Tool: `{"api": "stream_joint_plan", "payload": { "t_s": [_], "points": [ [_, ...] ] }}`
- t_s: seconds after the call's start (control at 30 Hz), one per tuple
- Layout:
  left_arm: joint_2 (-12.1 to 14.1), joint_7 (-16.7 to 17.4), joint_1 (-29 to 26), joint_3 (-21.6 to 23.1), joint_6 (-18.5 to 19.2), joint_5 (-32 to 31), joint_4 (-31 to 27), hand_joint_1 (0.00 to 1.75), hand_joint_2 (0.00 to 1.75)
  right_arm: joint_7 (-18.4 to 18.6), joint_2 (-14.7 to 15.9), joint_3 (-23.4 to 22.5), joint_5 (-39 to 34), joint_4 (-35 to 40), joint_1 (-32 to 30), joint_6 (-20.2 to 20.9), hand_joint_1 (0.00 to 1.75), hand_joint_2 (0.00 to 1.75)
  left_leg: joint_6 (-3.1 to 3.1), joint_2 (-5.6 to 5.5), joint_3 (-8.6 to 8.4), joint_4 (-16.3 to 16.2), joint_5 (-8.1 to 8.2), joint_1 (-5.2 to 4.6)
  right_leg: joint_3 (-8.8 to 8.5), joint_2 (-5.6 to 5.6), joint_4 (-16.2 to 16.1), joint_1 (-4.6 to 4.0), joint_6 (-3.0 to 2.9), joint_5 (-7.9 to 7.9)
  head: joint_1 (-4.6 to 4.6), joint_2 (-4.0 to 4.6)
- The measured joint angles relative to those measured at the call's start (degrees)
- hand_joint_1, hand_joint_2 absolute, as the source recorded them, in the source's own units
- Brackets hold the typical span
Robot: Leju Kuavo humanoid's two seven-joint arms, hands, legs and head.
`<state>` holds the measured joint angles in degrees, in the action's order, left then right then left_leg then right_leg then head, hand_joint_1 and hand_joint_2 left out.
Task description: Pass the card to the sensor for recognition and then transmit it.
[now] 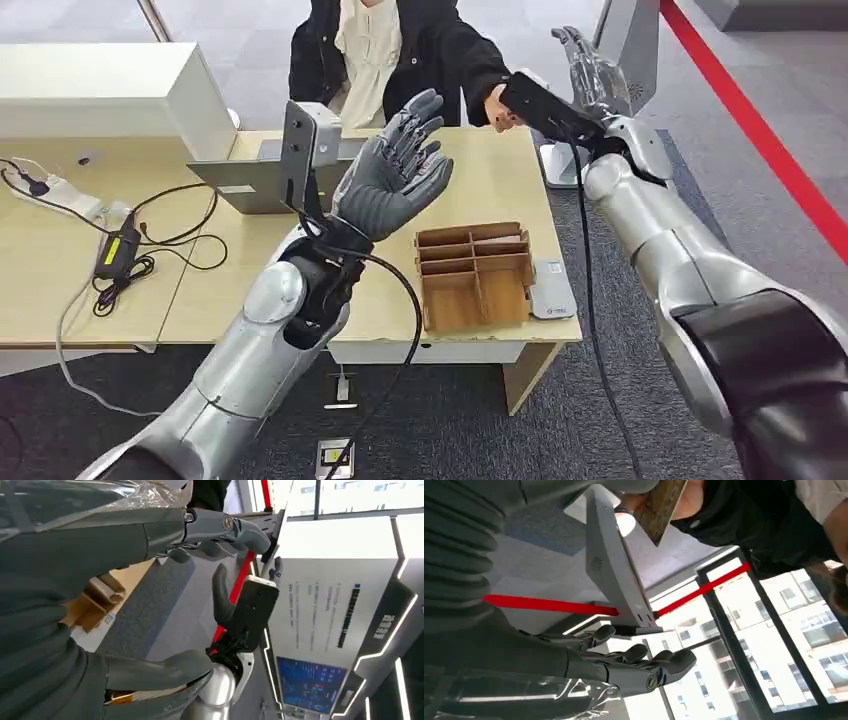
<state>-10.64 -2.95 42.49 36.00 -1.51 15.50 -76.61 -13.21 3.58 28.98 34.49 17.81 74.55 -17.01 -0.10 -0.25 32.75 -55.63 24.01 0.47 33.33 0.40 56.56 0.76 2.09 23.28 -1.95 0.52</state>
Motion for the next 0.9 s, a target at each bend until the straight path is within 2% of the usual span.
{"api": "stream_joint_plan", "payload": {
  "t_s": [0.17, 0.2, 0.33, 0.43, 0.67, 0.87, 0.9],
  "points": [
    [0.46, 0.11, -0.60, 0.00, -1.29, -0.41, -0.24, 0.00, 1.75, -5.61, -0.13, -1.68, -6.33, 1.16, 0.16, -1.57, 0.00, 0.00, 0.00, 0.00, 0.00, 0.00, 0.00, 0.01, 0.00, 0.00, 0.00, -0.01, 0.00, 0.00, 0.02, 0.00],
    [0.61, 0.33, -0.74, 0.00, -1.57, -0.57, -0.42, 0.00, 1.75, -6.45, -0.13, -2.12, -7.59, 1.51, 0.03, -1.70, 0.00, 1.75, 0.00, 0.00, 0.00, 0.00, 0.00, 0.01, 0.00, 0.00, 0.00, -0.01, 0.00, 0.00, -0.02, 0.00],
    [1.27, 1.05, -1.45, -0.11, -2.73, -1.53, -1.40, 0.00, 1.75, -8.21, 0.02, -3.82, -14.37, 3.86, -1.57, -1.68, 0.00, 1.75, 0.00, 0.00, -0.01, 0.01, 0.00, 0.01, -0.02, 0.00, 0.00, -0.01, 0.00, 0.00, -0.02, 0.00],
    [1.94, 1.77, -2.13, -0.20, -3.37, -2.27, -2.38, 0.00, 1.75, -7.28, 0.33, -4.85, -20.77, 7.64, -4.95, -1.27, 0.00, 1.75, 0.00, -0.01, -0.01, 0.01, 0.00, 0.01, -0.04, -0.01, -0.01, -0.01, 0.00, 0.00, 0.00, 0.00],
    [3.56, 2.49, -3.83, -1.55, -4.02, -3.76, -4.94, 0.00, 1.75, 1.40, 2.16, -6.53, -27.53, 23.81, -18.09, -2.12, 0.00, 1.75, 0.00, -0.04, -0.02, 0.01, 0.00, 0.01, -0.03, -0.02, -0.01, -0.01, 0.00, 0.01, 0.00, 0.00],
    [4.44, 3.15, -4.69, -2.30, -3.82, -4.24, -6.38, 0.00, 1.75, 8.48, 3.78, -9.66, -34.51, 40.73, -29.39, -0.35, 0.00, 1.75, 0.00, -0.04, -0.01, 0.02, 0.02, 0.01, -0.03, -0.04, -0.02, 0.00, -0.01, 0.03, 0.00, 0.00],
    [4.50, 3.24, -4.70, -2.38, -3.82, -4.24, -6.47, 0.00, 1.75, 8.92, 4.00, -9.99, -34.68, 42.70, -30.64, -0.19, 0.00, 0.00, 0.01, -0.03, -0.01, 0.02, 0.02, 0.01, -0.03, -0.04, -0.02, 0.00, -0.01, 0.03, -0.02, 0.00]
  ]
}}
